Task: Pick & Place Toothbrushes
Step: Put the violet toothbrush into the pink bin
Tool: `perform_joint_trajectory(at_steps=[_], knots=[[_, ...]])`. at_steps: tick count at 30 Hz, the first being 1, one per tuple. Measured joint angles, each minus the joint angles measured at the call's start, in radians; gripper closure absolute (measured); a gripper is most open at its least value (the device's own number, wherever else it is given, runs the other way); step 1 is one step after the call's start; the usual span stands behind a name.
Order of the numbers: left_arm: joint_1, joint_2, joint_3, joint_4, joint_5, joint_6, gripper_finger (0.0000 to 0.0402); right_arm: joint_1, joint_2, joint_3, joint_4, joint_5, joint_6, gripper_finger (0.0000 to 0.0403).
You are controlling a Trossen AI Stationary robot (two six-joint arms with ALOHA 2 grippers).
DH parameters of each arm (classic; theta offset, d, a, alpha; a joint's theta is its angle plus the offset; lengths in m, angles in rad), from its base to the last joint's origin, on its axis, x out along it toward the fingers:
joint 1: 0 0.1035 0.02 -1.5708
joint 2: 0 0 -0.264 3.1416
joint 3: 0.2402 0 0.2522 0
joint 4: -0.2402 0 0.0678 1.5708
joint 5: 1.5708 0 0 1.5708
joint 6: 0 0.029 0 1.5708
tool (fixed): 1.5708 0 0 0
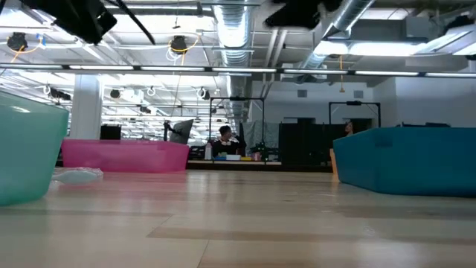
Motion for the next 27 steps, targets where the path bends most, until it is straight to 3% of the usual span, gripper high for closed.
perform_joint_trajectory(at_steps=[4,9,11,13,16,18,23,27], knots=[[0.061,-0.107,-0.052,-0.068,0.078,-0.005,0.025,-0.049,0.208,0.0,0.236,-0.001,-0.075,0.0077],[0.203,-0.262,-0.122,-0.173,0.185,-0.032,0.025,-0.142,0.389,0.011,0.395,-0.005,-0.099,0.0077],[0.261,-0.303,-0.155,-0.171,0.289,-0.027,0.025,-0.175,0.43,0.015,0.498,-0.083,-0.104,0.0077],[0.309,-0.332,-0.188,-0.172,0.355,-0.019,0.025,-0.206,0.462,0.015,0.584,-0.237,-0.1,0.0077],[0.37,-0.357,-0.226,-0.173,0.363,0.02,0.025,-0.252,0.52,0.017,0.763,-0.505,-0.064,0.0077],[0.417,-0.355,-0.233,-0.169,0.359,0.029,0.025,-0.279,0.546,0.014,0.84,-0.604,-0.044,0.0077],[0.492,-0.329,-0.233,-0.135,0.483,-0.01,0.025,-0.325,0.6,0.026,0.928,-0.614,-0.052,0.0077],[0.496,-0.305,-0.233,-0.107,0.533,-0.165,0.025,-0.355,0.608,0.048,0.937,-0.612,-0.056,0.0077]])
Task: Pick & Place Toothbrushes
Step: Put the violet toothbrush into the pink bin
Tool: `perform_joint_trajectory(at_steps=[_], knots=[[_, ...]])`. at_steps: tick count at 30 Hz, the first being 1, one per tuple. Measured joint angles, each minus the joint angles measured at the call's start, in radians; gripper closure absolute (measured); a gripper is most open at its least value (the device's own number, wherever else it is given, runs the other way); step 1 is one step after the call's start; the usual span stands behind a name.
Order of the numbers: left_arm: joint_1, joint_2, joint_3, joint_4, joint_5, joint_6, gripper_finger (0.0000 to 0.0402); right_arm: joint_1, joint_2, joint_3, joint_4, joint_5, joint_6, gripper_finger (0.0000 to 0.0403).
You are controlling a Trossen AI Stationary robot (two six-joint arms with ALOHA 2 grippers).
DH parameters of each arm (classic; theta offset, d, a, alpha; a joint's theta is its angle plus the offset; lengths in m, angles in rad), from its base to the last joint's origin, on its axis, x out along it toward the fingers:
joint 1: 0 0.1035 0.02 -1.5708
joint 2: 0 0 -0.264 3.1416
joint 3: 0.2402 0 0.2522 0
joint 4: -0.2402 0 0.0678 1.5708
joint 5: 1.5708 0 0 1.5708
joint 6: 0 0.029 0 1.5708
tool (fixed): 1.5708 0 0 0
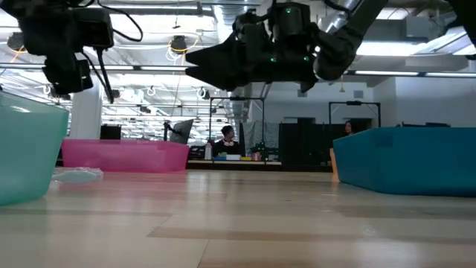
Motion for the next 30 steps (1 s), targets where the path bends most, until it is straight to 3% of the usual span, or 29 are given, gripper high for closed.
perform_joint_trajectory(at_steps=[8,18,30], knots=[[-0.018,0.008,0.0,0.141,0.008,-0.282,0.025,-0.05,0.0,0.003,-0.006,0.038,0.024,0.0077],[-0.121,0.037,-0.008,0.202,0.003,-0.384,0.025,-0.028,0.0,0.003,-0.032,0.037,0.023,0.0077],[-0.38,0.364,-0.07,0.198,-0.04,-0.357,0.0272,0.025,0.0,0.003,-0.029,0.037,0.027,0.0077]])
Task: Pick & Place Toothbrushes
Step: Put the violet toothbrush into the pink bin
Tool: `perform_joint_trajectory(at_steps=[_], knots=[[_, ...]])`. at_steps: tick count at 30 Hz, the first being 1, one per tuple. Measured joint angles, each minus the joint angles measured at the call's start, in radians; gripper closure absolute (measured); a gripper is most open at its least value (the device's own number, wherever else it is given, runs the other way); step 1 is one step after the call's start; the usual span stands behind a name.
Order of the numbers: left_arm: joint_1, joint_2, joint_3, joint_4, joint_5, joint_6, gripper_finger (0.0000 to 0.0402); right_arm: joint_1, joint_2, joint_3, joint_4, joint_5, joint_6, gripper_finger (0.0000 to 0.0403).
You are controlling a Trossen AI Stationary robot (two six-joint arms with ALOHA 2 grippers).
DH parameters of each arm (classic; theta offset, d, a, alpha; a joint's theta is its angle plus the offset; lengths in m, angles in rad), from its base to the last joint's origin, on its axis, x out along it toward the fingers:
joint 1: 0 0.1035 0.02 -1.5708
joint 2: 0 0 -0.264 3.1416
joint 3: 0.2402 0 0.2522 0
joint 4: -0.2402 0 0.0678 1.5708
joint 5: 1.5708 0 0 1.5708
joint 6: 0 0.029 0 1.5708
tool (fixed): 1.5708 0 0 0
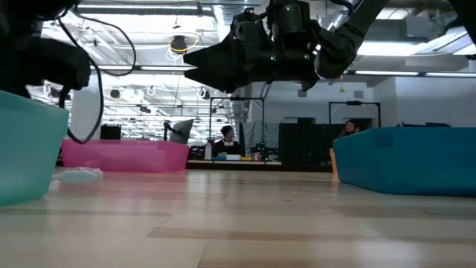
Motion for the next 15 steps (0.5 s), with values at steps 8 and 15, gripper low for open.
perform_joint_trajectory(at_steps=[8,15], knots=[[-0.073,0.102,0.0,0.001,-0.105,0.034,0.029,0.041,0.0,0.0,0.0,0.001,0.008,0.0077],[-0.073,0.118,0.0,0.001,-0.157,0.067,0.0291,0.069,0.0,0.0,-0.006,0.002,0.008,0.0077]])
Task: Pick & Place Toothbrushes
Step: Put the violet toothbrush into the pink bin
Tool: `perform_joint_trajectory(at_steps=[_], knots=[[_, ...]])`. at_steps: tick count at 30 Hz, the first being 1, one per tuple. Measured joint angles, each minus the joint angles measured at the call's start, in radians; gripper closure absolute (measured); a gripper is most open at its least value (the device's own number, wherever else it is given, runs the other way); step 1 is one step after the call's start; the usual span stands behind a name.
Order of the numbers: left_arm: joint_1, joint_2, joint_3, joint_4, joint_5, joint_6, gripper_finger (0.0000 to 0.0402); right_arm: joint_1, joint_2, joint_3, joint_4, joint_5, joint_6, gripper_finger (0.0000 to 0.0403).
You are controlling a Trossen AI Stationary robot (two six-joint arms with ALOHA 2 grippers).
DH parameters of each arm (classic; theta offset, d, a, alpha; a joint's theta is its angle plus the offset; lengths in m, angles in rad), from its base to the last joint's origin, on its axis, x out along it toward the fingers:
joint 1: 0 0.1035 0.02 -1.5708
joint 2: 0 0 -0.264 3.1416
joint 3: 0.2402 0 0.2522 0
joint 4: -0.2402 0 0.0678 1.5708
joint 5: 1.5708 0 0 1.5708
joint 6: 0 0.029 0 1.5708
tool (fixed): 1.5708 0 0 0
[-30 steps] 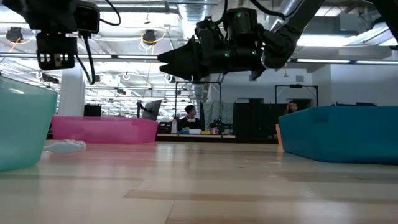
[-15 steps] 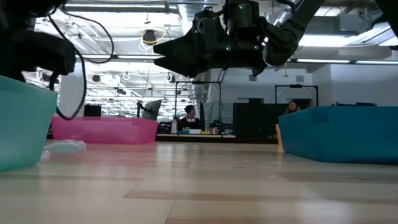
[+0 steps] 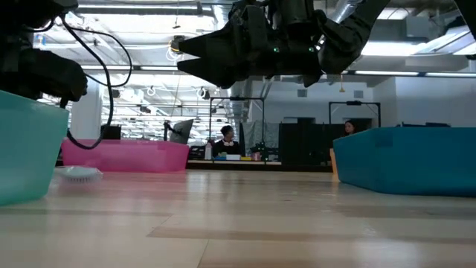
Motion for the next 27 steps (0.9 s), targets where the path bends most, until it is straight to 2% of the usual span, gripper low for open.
perform_joint_trajectory(at_steps=[5,14,20,27], knots=[[0.016,0.0,0.0,-0.02,-0.064,0.015,0.0291,0.022,0.0,0.0,-0.001,0.0,0.0,0.0077],[0.029,0.0,0.001,-0.084,-0.078,0.022,0.0291,0.038,0.0,0.0,-0.01,0.0,0.0,0.0077],[0.052,0.0,0.001,-0.191,-0.248,0.001,0.0296,0.038,0.0,0.0,-0.021,0.0,0.0,0.0077],[0.089,-0.015,0.033,-0.217,-0.266,0.044,0.0312,0.037,0.0,0.0,-0.024,0.0,0.0,0.0077]])
